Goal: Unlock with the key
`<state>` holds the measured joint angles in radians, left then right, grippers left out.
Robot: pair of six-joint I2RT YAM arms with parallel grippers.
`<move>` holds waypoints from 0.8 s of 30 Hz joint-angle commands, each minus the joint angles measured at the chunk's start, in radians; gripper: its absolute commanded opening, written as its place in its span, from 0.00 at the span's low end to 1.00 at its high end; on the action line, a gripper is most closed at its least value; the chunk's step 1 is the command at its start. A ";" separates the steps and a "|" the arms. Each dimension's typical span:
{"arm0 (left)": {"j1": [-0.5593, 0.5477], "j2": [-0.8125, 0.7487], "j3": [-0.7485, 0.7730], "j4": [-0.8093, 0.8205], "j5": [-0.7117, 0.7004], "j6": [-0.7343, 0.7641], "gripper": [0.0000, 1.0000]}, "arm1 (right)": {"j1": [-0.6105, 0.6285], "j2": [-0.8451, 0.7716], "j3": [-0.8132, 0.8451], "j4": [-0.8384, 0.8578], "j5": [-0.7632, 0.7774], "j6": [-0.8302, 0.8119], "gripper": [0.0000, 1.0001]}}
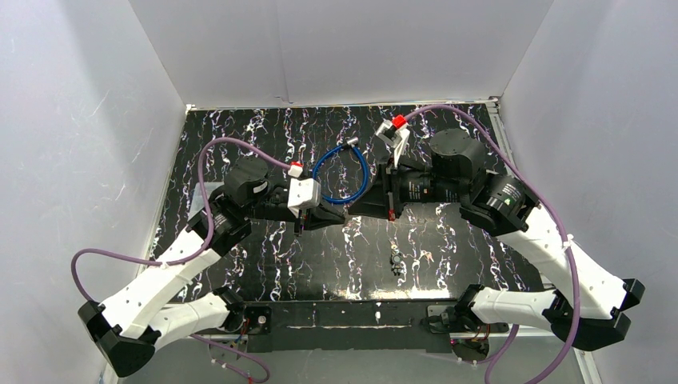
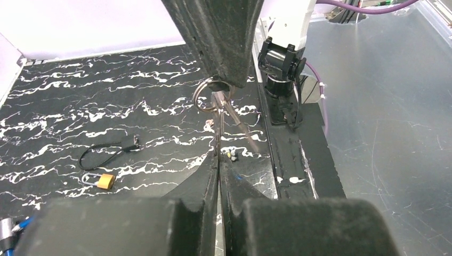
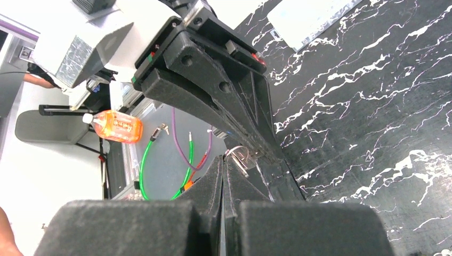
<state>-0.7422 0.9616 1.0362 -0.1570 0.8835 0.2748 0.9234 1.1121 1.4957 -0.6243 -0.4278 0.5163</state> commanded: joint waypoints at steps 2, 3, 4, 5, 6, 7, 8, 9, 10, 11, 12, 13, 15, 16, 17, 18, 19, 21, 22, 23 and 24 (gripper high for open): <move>-0.005 -0.049 0.063 -0.027 -0.012 0.016 0.00 | 0.002 -0.026 -0.033 0.043 0.013 -0.006 0.01; -0.006 -0.051 0.069 -0.029 -0.010 0.012 0.00 | 0.002 -0.024 -0.033 0.043 0.014 -0.006 0.01; -0.005 -0.052 0.076 -0.030 -0.008 0.008 0.00 | 0.002 -0.023 -0.034 0.042 0.016 -0.008 0.01; -0.005 -0.053 0.081 -0.032 -0.006 0.003 0.00 | 0.002 -0.021 -0.034 0.041 0.017 -0.008 0.01; -0.006 -0.055 0.086 -0.032 -0.005 -0.001 0.00 | 0.002 -0.020 -0.034 0.041 0.017 -0.010 0.01; -0.005 -0.059 0.090 -0.031 -0.005 -0.004 0.00 | 0.002 -0.019 -0.034 0.040 0.018 -0.010 0.01; -0.006 -0.062 0.094 -0.031 -0.006 -0.006 0.00 | 0.002 -0.018 -0.034 0.038 0.020 -0.010 0.01; -0.006 -0.064 0.098 -0.032 -0.006 -0.009 0.00 | 0.002 -0.018 -0.034 0.035 0.021 -0.010 0.01; -0.006 -0.066 0.101 -0.032 -0.008 -0.012 0.00 | 0.002 -0.019 -0.034 0.033 0.021 -0.010 0.01; -0.005 -0.068 0.103 -0.032 -0.011 -0.013 0.00 | 0.002 -0.019 -0.035 0.032 0.021 -0.010 0.01; -0.005 -0.070 0.103 -0.032 -0.013 -0.012 0.00 | 0.002 -0.020 -0.035 0.032 0.019 -0.011 0.01; -0.006 -0.072 0.103 -0.034 -0.015 -0.010 0.00 | 0.002 -0.020 -0.036 0.032 0.016 -0.010 0.01; -0.006 -0.073 0.103 -0.040 -0.018 -0.002 0.00 | 0.002 -0.018 -0.037 0.032 0.011 -0.009 0.01; -0.006 -0.075 0.103 -0.042 -0.020 0.004 0.00 | 0.002 -0.017 -0.038 0.032 0.008 -0.009 0.01; -0.006 -0.075 0.102 -0.044 -0.025 0.010 0.00 | 0.002 -0.016 -0.038 0.033 0.004 -0.008 0.01; -0.005 -0.076 0.103 -0.044 -0.032 0.014 0.00 | 0.002 -0.013 -0.037 0.034 -0.003 -0.007 0.01; -0.006 -0.076 0.103 -0.044 -0.041 0.018 0.00 | 0.002 -0.010 -0.035 0.033 -0.007 -0.007 0.01; -0.006 -0.074 0.104 -0.045 -0.059 0.031 0.00 | 0.002 -0.007 -0.031 0.035 -0.017 -0.005 0.01; -0.006 -0.074 0.105 -0.046 -0.069 0.038 0.00 | 0.002 -0.005 -0.028 0.037 -0.021 -0.005 0.01; -0.005 -0.074 0.104 -0.048 -0.083 0.046 0.00 | 0.002 -0.004 -0.027 0.036 -0.025 -0.005 0.01; -0.006 -0.075 0.103 -0.051 -0.094 0.055 0.00 | 0.002 -0.003 -0.027 0.037 -0.027 -0.004 0.01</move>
<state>-0.7423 0.9049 1.1082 -0.2220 0.8337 0.2905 0.9234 1.1089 1.4628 -0.6062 -0.4265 0.5175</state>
